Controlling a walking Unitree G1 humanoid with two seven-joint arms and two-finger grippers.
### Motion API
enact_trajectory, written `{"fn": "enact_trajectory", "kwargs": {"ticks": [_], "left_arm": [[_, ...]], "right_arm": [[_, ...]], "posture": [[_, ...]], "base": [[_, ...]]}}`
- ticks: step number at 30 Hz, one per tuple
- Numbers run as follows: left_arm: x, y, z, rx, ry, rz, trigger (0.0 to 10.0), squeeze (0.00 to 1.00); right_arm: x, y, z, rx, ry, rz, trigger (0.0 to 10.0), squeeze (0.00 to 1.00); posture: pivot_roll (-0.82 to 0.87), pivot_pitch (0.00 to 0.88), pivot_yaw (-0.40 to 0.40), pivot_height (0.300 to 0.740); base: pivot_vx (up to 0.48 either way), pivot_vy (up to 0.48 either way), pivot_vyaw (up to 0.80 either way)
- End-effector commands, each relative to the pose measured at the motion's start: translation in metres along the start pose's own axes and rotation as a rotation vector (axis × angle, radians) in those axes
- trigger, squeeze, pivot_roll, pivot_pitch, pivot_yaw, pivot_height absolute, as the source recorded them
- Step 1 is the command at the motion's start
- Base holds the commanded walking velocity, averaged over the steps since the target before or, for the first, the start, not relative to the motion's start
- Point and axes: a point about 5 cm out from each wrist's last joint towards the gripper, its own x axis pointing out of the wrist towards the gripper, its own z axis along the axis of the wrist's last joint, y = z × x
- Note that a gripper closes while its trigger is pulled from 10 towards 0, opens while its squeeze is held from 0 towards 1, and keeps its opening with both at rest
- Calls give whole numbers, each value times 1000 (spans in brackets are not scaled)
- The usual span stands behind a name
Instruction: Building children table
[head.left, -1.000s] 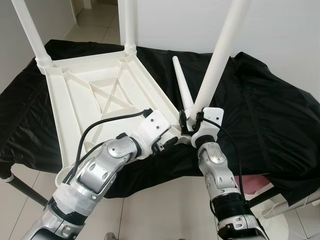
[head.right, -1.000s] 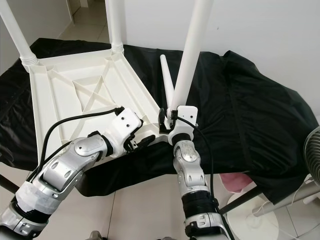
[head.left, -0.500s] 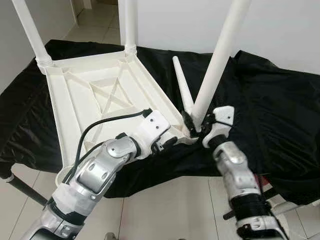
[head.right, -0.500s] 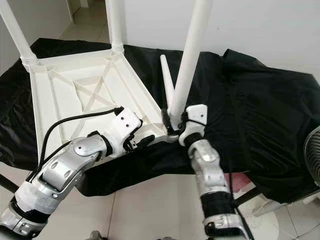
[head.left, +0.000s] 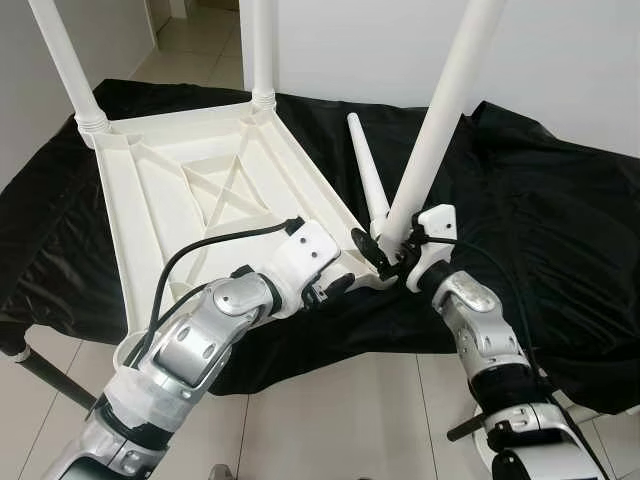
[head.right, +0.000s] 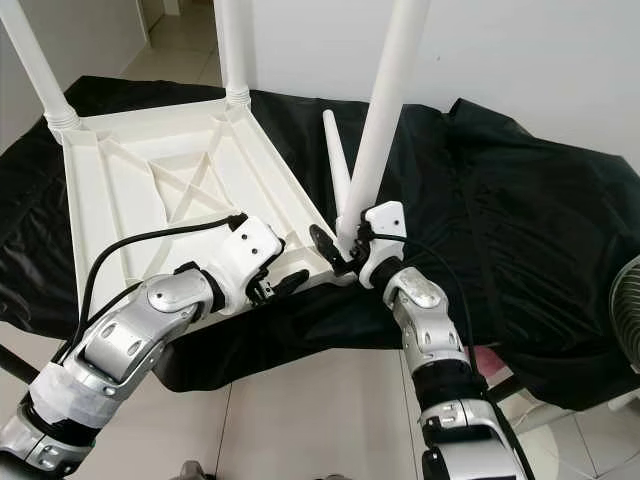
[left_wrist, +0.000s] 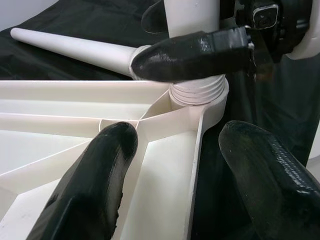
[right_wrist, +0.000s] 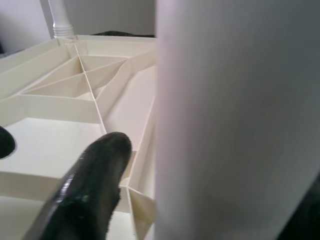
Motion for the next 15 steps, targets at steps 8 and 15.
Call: {"fn": "enact_trajectory", "kwargs": {"ticks": [8,15], "left_arm": [[0,-5,0,7,3,-59,10000,0],[1,-5,0,6,5,-58,10000,0]], "right_arm": [[-3,-8,-13,-10,58,-22,0,0],[-4,-8,-13,9,53,-57,10000,0]], "posture": [[41,54,-65,740],[36,56,-67,740]], "base": [[0,0,0],[0,0,0]]}}
